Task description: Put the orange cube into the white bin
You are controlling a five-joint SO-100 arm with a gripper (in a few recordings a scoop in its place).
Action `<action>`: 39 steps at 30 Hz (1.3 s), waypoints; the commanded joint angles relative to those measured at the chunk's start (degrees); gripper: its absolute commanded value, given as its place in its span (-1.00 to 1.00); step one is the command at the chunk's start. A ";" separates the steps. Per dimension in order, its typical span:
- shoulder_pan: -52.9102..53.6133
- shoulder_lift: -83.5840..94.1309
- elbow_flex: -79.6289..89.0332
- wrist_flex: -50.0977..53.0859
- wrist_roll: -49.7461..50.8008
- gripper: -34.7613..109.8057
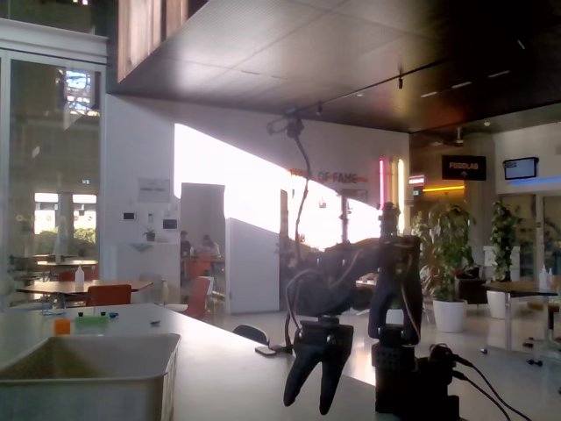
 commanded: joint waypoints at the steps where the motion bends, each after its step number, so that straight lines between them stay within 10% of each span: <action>1: 0.26 -2.37 0.00 0.44 0.44 0.35; 39: 2.46 -23.55 -13.18 -0.53 -0.35 0.33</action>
